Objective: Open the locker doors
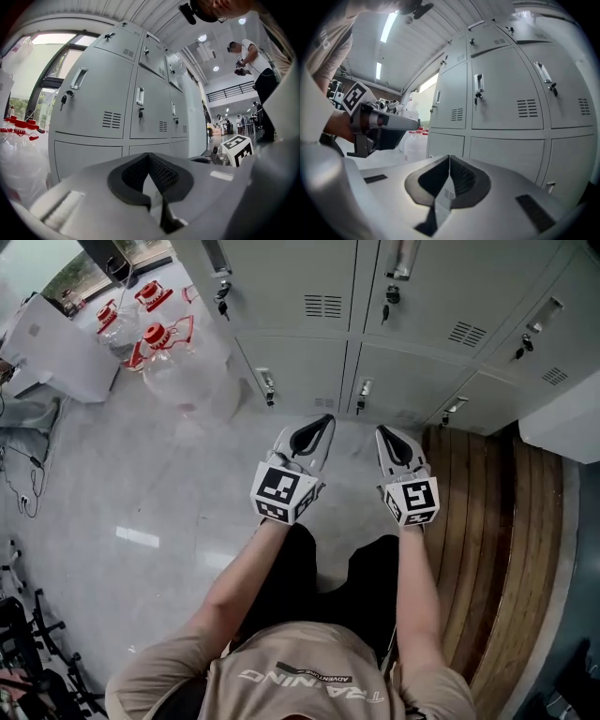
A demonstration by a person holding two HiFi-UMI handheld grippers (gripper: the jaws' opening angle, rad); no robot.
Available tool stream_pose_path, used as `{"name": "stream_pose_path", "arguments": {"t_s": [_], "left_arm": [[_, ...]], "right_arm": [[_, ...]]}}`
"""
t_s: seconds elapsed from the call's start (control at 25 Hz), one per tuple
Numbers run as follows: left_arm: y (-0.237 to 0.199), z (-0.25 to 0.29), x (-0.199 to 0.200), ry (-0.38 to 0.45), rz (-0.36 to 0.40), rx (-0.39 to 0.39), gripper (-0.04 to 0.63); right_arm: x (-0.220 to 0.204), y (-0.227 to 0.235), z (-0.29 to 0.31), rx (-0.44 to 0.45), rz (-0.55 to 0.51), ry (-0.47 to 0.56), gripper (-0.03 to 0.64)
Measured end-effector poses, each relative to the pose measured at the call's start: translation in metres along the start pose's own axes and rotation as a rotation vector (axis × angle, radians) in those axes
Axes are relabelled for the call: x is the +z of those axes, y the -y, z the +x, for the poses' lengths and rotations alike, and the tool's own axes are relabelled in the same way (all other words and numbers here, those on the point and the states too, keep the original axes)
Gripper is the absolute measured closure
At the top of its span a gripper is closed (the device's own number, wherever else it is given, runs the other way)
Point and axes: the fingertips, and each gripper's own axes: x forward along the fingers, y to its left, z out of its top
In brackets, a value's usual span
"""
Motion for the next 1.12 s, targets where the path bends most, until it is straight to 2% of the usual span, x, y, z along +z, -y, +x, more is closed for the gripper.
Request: {"name": "stream_pose_path", "arguments": {"t_s": [0.16, 0.4, 0.6, 0.76, 0.8, 0.96, 1.12], "left_arm": [[0.008, -0.004, -0.015, -0.023, -0.009, -0.002, 0.589], [0.011, -0.003, -0.022, -0.011, -0.019, 0.004, 0.589], [0.018, -0.002, -0.032, -0.016, -0.032, -0.025, 0.589], [0.022, -0.003, -0.025, -0.01, 0.064, -0.041, 0.589], [0.023, -0.005, -0.025, -0.01, 0.065, -0.045, 0.589], [0.023, -0.007, -0.027, -0.02, 0.015, -0.062, 0.589], [0.026, -0.007, -0.035, -0.058, -0.022, -0.069, 0.589]], "right_arm": [[-0.016, -0.004, -0.008, -0.009, 0.039, -0.015, 0.604], [-0.028, 0.009, -0.01, -0.02, 0.076, -0.006, 0.604], [-0.05, 0.007, 0.006, 0.008, 0.033, -0.066, 0.604], [-0.071, 0.001, 0.026, 0.054, -0.012, -0.105, 0.604], [-0.073, 0.0, 0.03, 0.066, -0.016, -0.103, 0.604], [-0.084, 0.009, 0.049, 0.059, 0.03, -0.078, 0.604], [-0.1, 0.027, 0.073, 0.049, 0.012, -0.1, 0.604]]}}
